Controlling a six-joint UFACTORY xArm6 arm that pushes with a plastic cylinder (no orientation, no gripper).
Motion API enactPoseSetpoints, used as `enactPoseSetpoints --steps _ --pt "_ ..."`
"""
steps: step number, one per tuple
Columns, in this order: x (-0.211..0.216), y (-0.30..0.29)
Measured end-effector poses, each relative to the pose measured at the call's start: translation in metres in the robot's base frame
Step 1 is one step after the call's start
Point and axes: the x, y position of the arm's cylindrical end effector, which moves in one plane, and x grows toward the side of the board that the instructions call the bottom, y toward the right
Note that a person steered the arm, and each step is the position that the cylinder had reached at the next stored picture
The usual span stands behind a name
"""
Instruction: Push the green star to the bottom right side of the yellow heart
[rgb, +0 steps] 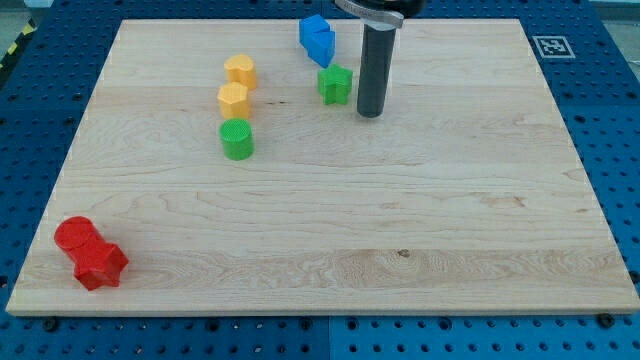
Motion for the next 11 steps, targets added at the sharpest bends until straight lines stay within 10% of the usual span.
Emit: enactPoseSetpoints --steps 11 --pt "-0.022 -0.089"
